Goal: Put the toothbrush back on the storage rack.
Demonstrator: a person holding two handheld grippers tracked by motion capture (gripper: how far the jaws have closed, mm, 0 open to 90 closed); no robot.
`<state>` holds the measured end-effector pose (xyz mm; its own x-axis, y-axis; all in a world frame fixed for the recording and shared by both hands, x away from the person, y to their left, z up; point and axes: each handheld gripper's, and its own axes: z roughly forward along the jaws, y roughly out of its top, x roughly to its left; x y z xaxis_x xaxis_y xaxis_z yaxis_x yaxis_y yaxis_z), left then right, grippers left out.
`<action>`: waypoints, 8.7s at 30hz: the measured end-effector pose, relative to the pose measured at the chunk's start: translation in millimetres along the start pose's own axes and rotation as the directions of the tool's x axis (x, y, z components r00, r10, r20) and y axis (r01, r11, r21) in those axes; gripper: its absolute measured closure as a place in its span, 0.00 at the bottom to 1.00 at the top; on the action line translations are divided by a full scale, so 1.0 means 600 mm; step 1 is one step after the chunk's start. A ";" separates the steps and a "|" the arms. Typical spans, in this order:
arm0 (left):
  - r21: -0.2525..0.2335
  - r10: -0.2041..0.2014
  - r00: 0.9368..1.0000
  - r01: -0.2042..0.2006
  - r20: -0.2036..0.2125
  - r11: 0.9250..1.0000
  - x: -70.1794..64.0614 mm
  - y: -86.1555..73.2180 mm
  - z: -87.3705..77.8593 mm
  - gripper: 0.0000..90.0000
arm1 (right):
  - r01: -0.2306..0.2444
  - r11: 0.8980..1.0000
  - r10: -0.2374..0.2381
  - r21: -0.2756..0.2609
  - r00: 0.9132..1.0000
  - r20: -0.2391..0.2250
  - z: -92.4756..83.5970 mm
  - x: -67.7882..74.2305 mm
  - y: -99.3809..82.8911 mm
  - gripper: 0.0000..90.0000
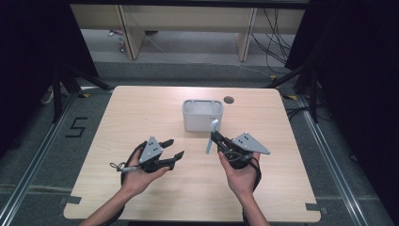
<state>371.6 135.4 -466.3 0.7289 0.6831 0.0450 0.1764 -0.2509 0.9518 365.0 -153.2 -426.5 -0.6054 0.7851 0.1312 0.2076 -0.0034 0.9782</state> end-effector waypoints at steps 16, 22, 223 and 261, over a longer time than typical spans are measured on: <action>-0.042 -0.108 0.979 0.103 -0.172 0.994 0.057 -0.071 -0.080 0.41 | 0.008 1.000 -0.008 0.000 1.000 0.025 -0.007 -0.014 0.011 0.95; -0.060 -0.139 0.970 0.130 -0.201 0.990 0.060 -0.096 -0.086 0.41 | 0.021 1.000 -0.021 -0.010 0.999 0.024 -0.007 -0.019 0.014 0.95; -0.074 -0.144 0.969 0.132 -0.199 0.989 0.059 -0.126 -0.078 0.40 | 0.003 1.000 0.003 -0.031 0.978 0.211 0.142 -0.137 0.101 0.95; -0.071 -0.142 0.970 0.130 -0.199 0.989 0.058 -0.126 -0.077 0.40 | -0.056 0.994 0.033 0.099 0.974 0.224 0.176 -0.151 0.025 0.95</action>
<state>353.0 209.6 -522.6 0.5498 0.8347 -0.0306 0.2224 -0.1109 0.9686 503.8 -158.9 -440.4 -0.4106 0.9033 0.1240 0.3162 0.0135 0.9486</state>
